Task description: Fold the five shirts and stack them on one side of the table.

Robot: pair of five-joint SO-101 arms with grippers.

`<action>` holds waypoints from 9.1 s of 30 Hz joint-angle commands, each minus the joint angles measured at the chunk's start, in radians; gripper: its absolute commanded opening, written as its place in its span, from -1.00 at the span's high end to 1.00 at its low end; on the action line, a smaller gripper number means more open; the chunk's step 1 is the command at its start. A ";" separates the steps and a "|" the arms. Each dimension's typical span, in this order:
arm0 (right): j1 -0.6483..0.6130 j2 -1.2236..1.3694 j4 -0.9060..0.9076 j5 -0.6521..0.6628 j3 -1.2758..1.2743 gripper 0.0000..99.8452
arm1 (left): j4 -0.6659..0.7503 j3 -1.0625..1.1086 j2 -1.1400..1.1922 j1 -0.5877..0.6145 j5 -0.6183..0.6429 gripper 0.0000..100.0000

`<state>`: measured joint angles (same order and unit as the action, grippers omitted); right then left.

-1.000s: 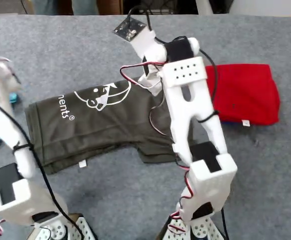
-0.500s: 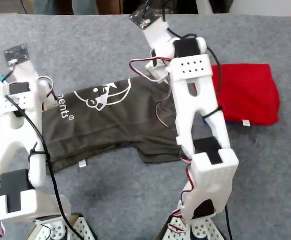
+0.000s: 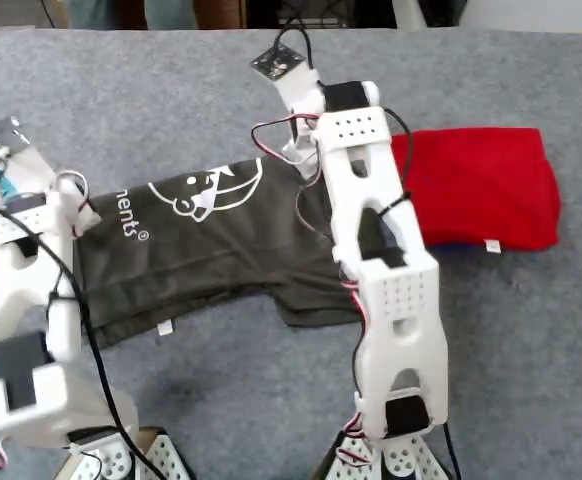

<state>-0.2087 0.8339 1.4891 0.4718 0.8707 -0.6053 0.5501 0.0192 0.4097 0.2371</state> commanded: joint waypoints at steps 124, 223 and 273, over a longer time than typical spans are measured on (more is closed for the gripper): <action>-0.126 -1.170 0.170 0.885 -1.205 0.83 | -0.017 -0.090 0.055 -0.015 -0.094 0.94; -0.068 -0.812 -0.078 0.818 -1.233 0.97 | -0.017 -0.088 0.055 -0.015 -0.094 0.94; -0.098 -0.786 -0.482 0.807 -1.609 0.60 | -0.023 -0.087 0.055 -0.013 -0.094 0.94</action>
<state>-0.3176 0.0054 1.0779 1.3326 -0.7480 -0.6329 0.4611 0.1281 0.4005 0.1404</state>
